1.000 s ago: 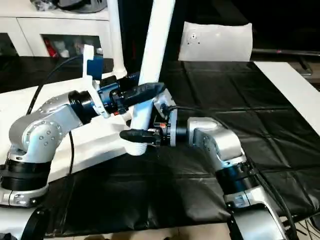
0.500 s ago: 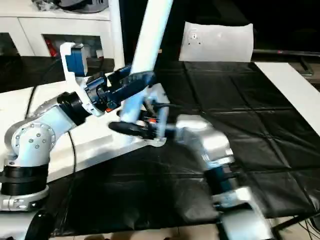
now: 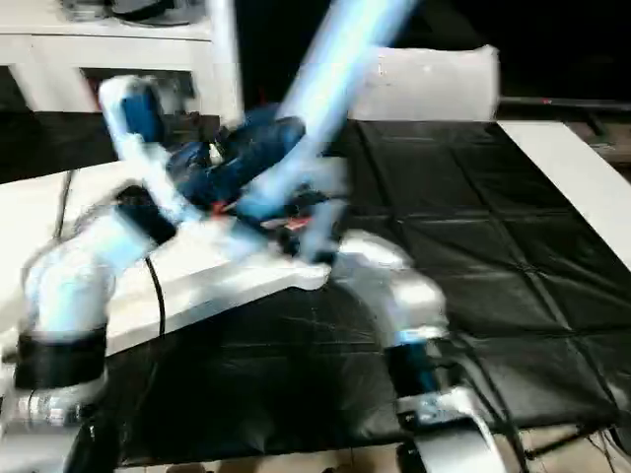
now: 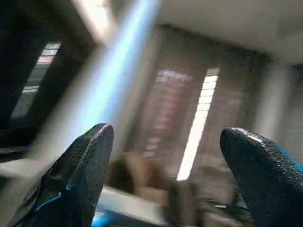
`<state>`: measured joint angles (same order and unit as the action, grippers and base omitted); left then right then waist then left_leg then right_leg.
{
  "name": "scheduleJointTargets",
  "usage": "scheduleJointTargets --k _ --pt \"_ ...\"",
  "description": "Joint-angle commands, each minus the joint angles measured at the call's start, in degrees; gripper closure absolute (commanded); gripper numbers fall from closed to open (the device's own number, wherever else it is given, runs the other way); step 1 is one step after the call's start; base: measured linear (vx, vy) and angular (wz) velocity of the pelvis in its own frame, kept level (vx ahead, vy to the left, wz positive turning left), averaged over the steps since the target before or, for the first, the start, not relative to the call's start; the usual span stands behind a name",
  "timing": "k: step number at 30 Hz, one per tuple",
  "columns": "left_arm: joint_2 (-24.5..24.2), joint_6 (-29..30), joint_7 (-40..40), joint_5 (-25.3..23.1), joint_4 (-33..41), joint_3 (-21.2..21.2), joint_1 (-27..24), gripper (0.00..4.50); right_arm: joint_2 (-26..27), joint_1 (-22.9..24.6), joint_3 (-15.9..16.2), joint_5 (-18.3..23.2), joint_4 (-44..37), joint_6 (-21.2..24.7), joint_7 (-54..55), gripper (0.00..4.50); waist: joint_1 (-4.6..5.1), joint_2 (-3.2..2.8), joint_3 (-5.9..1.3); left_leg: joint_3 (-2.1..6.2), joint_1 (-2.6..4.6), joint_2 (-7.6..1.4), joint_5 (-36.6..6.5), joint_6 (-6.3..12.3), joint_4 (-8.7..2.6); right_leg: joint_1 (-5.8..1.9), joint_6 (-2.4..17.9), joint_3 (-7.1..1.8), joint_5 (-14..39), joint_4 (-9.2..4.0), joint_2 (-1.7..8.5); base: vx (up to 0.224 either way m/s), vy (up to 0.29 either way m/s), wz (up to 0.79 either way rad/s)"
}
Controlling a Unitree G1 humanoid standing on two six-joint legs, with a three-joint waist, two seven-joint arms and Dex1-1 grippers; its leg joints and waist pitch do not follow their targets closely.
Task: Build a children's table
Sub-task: Insert table leg to table base
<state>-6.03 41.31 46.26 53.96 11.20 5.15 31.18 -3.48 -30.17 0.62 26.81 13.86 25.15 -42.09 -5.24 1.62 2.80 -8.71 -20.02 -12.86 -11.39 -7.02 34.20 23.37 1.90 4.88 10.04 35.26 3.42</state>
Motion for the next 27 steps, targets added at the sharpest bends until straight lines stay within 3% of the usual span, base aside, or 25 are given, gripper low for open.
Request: scheduleJointTargets --k 1,3,5,6,8,9,10,13,15,17,18,20,22,27 --pt "0.30 0.84 -0.05 0.47 1.29 -0.93 -0.12 0.09 -0.28 0.81 -1.40 0.18 -0.98 0.12 2.00 2.54 0.53 -0.89 -3.68 -1.07 -0.16 0.12 -7.34 -0.41 -3.80 -3.84 8.73 -2.82 10.72 -3.98 3.14 0.000 0.000 0.00" --pt "-0.23 0.98 -0.95 -1.07 1.66 -1.06 -1.03 0.09 -0.72 1.94 -1.91 -0.70 -1.98 -0.44 3.63 2.54 0.70 -1.05 -3.70 -0.97 -0.22 0.20 -7.56 -0.58 -3.79 -3.98 7.31 -2.76 12.51 -4.22 3.19 0.000 0.000 0.00" --pt "-0.55 1.07 -1.28 -1.36 1.71 -1.15 -1.21 0.09 -0.90 2.22 -1.90 -0.95 -2.33 -0.56 4.07 2.54 0.86 -0.77 -3.64 -1.02 -0.27 0.29 -7.73 -0.55 -3.77 -4.02 6.55 -2.74 13.63 -4.42 3.14 0.000 0.000 0.00" --pt "-2.51 0.41 -2.48 -4.27 1.41 -1.95 -1.87 0.09 -1.82 3.27 -1.91 -2.26 -3.43 -1.38 5.20 2.54 1.03 -1.14 -3.65 -0.94 -0.25 0.32 -7.59 -0.62 -3.78 -3.97 5.91 -2.73 14.32 -4.48 3.08 0.000 0.000 0.00" --pt "-3.37 0.16 -3.05 -5.46 1.26 -2.32 -2.11 0.09 -2.20 3.65 -1.87 -2.83 -3.86 -1.71 5.64 2.54 1.31 -1.04 -3.61 -0.92 -0.15 0.35 -7.95 -0.60 -3.82 -3.89 5.06 -2.67 14.83 -4.62 2.89 0.000 0.000 0.00" --pt "-6.82 -1.82 -4.06 -11.58 0.28 -4.83 -3.21 0.09 -3.04 4.50 -2.27 -4.42 -4.84 -2.09 7.57 2.54 1.48 -1.03 -3.63 -0.91 -0.22 0.38 -7.82 -0.59 -3.78 -3.94 5.10 -2.68 14.64 -4.51 2.88 0.000 0.000 0.00" --pt "-6.82 -1.82 -4.06 -11.58 0.28 -4.83 -3.21 0.09 -3.04 4.50 -2.27 -4.42 -4.84 -2.09 7.57 2.54 1.71 -1.16 -3.59 -0.78 -0.18 0.32 -7.71 -0.60 -3.90 -3.86 4.43 -2.63 14.75 -4.53 2.79 0.000 0.000 0.00" --pt "-13.72 -6.56 -6.61 -24.89 -4.54 -10.91 -4.64 0.09 -5.58 6.39 -1.72 -7.83 -6.71 -2.12 10.61 2.54 2.01 -1.24 -3.65 -0.76 -0.08 0.45 -7.61 -0.45 -3.82 -3.77 3.58 -2.64 15.36 -4.67 2.71 0.000 0.000 0.00" --pt "-15.00 -7.26 -6.89 -27.04 -5.49 -12.08 -4.93 0.09 -6.06 6.84 -1.59 -8.33 -7.26 -1.79 11.15 2.54 2.10 -1.27 -3.64 -0.74 -0.11 0.47 -7.50 -0.45 -3.86 -3.74 3.55 -2.66 15.24 -4.65 2.72 0.000 0.000 0.00" --pt "-16.28 -7.08 -6.53 -28.31 -6.04 -13.50 -5.40 0.09 -6.59 7.42 -1.24 -9.09 -7.95 -1.42 11.75 2.54 2.07 -1.32 -3.77 -0.75 -0.10 0.28 -6.80 -0.75 -3.82 -3.75 4.97 -2.77 12.86 -4.21 2.88 0.000 0.000 0.00" --pt "-18.82 -6.34 -5.46 -30.80 -6.90 -17.33 -6.65 0.09 -7.39 8.91 -0.46 -10.16 -9.51 -0.35 12.63 2.54 2.08 -1.30 -3.81 -0.76 -0.08 0.27 -6.53 -0.72 -3.84 -3.74 5.99 -2.80 11.55 -4.12 2.86 0.000 0.000 0.00" --pt "-19.83 -6.39 -5.04 -32.11 -7.42 -19.11 -7.18 0.65 -7.60 9.57 -0.22 -10.47 -10.13 0.13 12.93 2.54 2.12 -1.34 -3.72 -0.84 -0.07 0.29 -6.93 -0.51 -3.84 -3.67 6.83 -2.90 10.68 -3.97 2.87 0.000 0.000 0.00" --pt "-20.66 -10.51 -3.60 -36.53 -10.48 -22.15 -8.12 0.79 -7.93 11.02 0.26 -10.83 -10.98 0.39 13.44 2.54 2.15 -1.34 -3.66 -0.85 -0.09 0.33 -7.49 -0.34 -3.89 -3.68 6.67 -2.95 11.68 -4.20 2.95 0.000 0.000 0.00" --pt "-20.93 -14.67 -1.99 -39.89 -15.01 -24.00 -8.52 0.96 -7.69 12.26 0.51 -10.71 -11.82 1.64 14.24 2.54 2.07 -1.40 -3.59 -0.81 -0.09 0.39 -9.00 -0.57 -3.97 -3.69 5.84 -2.96 14.65 -4.63 3.09 0.000 0.000 0.00"
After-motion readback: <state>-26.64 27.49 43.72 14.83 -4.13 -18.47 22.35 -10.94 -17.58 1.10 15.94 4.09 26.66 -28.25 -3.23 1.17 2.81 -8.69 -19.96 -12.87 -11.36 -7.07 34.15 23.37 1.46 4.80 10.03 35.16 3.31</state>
